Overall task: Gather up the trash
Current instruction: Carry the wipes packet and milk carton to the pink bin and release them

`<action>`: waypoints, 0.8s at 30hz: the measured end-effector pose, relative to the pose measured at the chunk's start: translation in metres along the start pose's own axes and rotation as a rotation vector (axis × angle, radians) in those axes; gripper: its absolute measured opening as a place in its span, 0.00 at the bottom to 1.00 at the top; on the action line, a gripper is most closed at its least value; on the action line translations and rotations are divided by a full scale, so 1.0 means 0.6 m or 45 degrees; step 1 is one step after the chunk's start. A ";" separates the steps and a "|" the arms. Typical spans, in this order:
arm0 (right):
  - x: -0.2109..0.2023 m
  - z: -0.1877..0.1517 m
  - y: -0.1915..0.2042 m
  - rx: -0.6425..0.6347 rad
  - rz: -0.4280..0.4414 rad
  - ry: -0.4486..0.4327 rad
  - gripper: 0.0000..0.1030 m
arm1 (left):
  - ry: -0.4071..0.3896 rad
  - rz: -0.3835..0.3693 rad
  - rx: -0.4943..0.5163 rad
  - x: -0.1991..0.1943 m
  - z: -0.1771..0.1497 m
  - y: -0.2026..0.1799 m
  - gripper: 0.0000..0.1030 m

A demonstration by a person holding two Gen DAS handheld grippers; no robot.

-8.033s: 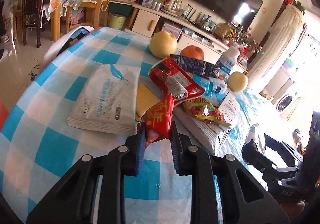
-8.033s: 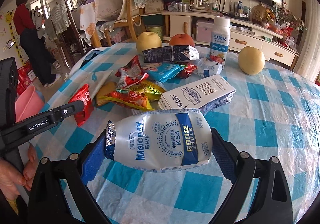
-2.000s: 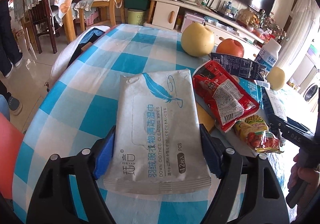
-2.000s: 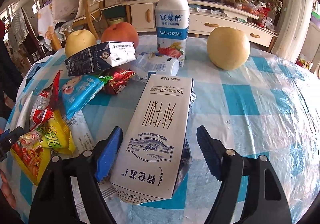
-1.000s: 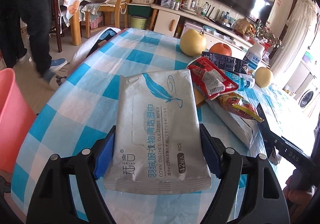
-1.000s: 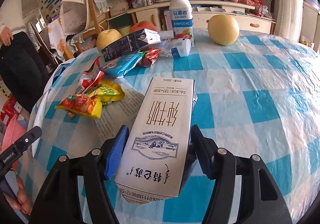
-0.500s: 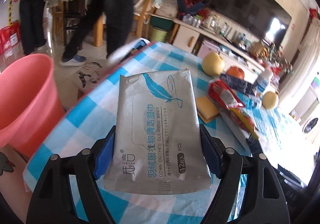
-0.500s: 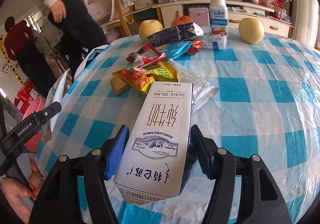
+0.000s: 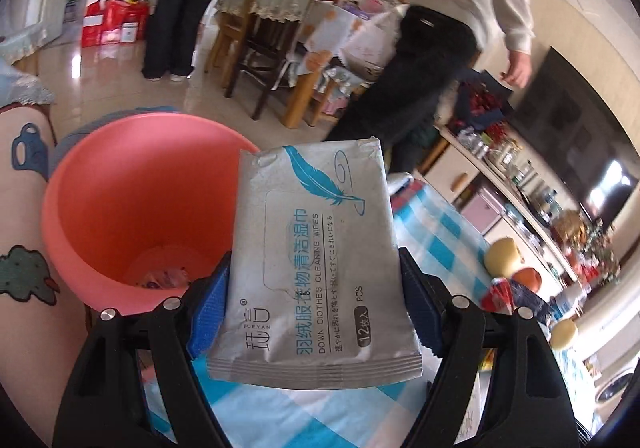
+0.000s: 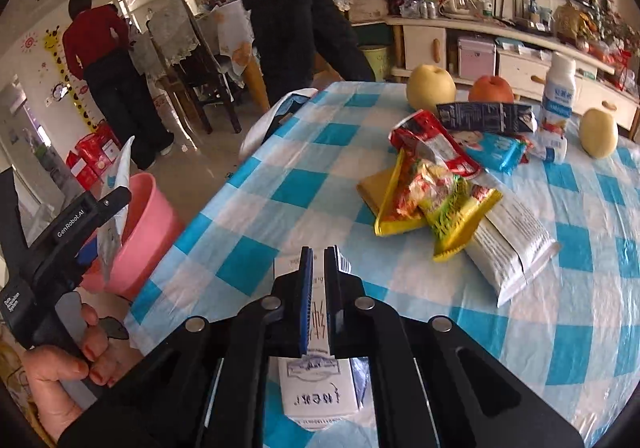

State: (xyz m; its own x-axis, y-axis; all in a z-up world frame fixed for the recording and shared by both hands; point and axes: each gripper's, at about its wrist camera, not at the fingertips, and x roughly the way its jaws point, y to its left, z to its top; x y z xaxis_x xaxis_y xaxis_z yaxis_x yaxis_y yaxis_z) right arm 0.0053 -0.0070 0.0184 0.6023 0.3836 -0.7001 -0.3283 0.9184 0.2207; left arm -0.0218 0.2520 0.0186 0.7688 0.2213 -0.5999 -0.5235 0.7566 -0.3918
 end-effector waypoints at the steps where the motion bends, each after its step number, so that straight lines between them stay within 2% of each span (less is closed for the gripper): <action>1: 0.008 0.002 0.012 -0.033 -0.013 0.007 0.07 | 0.013 0.008 -0.019 0.005 0.004 0.009 0.76; 2: 0.014 0.002 0.016 -0.047 -0.025 0.018 0.08 | 0.024 0.010 -0.041 0.008 0.007 0.017 0.76; 3: 0.021 -0.002 0.019 -0.047 -0.040 0.046 0.22 | 0.034 0.012 -0.064 0.012 0.010 0.025 0.76; 4: 0.028 -0.012 0.018 -0.036 -0.058 0.070 0.38 | 0.038 0.012 -0.072 0.014 0.013 0.029 0.76; 5: 0.030 -0.024 0.016 -0.024 -0.075 0.080 0.73 | 0.046 0.012 -0.073 0.017 0.016 0.032 0.76; 6: 0.032 -0.037 0.014 -0.018 -0.078 0.085 0.82 | 0.054 0.012 -0.071 0.020 0.017 0.032 0.76; 9: 0.049 -0.081 0.023 -0.090 -0.121 0.159 0.82 | 0.066 0.000 -0.073 0.023 0.018 0.031 0.76; 11: 0.059 -0.097 0.026 -0.125 -0.157 0.169 0.82 | 0.061 -0.005 -0.061 0.021 0.017 0.030 0.76; 13: 0.068 -0.101 0.025 -0.133 -0.156 0.169 0.75 | 0.050 -0.001 -0.051 0.019 0.018 0.032 0.76; 14: 0.073 -0.102 0.026 -0.146 -0.167 0.171 0.68 | 0.047 0.001 -0.051 0.019 0.017 0.032 0.76; 16: 0.084 -0.105 0.028 -0.173 -0.179 0.185 0.64 | 0.049 0.001 -0.059 0.019 0.016 0.034 0.76; 24: 0.071 -0.090 0.041 -0.223 -0.186 0.094 0.57 | 0.016 -0.009 -0.070 0.009 0.017 0.035 0.76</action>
State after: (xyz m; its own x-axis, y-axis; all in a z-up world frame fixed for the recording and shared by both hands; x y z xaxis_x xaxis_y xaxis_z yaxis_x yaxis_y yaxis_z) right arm -0.0162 0.0265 -0.0426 0.5996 0.2340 -0.7653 -0.3667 0.9303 -0.0029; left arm -0.0247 0.2751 0.0141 0.7679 0.2078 -0.6059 -0.5376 0.7233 -0.4333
